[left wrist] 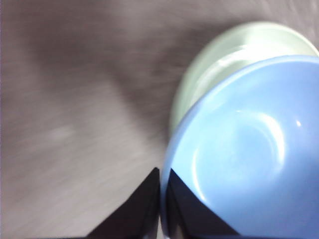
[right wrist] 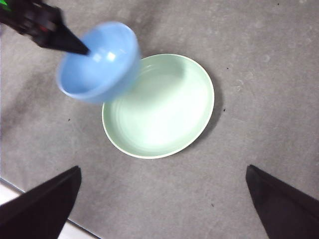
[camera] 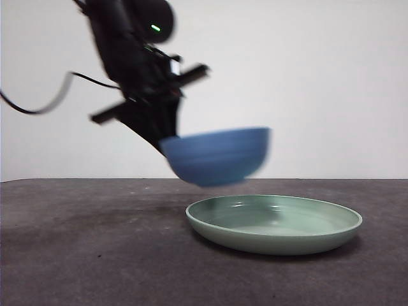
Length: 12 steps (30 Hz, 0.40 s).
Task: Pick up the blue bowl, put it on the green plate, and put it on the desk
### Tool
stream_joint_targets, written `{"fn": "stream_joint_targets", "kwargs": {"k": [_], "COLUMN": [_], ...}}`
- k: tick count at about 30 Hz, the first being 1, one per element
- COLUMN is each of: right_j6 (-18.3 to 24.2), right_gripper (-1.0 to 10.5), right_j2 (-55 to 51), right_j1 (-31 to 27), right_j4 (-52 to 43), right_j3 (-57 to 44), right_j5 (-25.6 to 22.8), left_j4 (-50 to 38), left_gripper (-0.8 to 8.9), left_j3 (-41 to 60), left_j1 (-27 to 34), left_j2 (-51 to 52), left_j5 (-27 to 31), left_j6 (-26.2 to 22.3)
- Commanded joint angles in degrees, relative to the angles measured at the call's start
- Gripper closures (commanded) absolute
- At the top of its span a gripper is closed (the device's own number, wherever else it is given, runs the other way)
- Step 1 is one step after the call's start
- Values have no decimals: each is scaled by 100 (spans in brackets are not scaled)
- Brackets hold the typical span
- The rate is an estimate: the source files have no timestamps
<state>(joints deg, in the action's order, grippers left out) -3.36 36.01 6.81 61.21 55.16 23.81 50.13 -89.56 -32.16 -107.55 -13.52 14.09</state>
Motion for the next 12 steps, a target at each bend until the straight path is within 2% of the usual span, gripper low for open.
{"fn": "stream_joint_targets", "kwargs": {"k": [1, 4, 12], "right_j6": [-103, -122, -199], "right_gripper": [333, 333, 333], "right_j2": [15, 15, 15], "right_j1": [20, 20, 24], "right_j4": [-24, -24, 24], "right_j3": [122, 122, 122], "right_j5": [17, 17, 17], "left_j4": [-7, -20, -332], "left_gripper": [805, 805, 805], "left_j3": [-374, -599, -748], "left_j1": [-289, -538, -828], "left_j2": [-393, -647, -896], "left_j5": [120, 365, 562], "left_j6": [35, 33, 66]}}
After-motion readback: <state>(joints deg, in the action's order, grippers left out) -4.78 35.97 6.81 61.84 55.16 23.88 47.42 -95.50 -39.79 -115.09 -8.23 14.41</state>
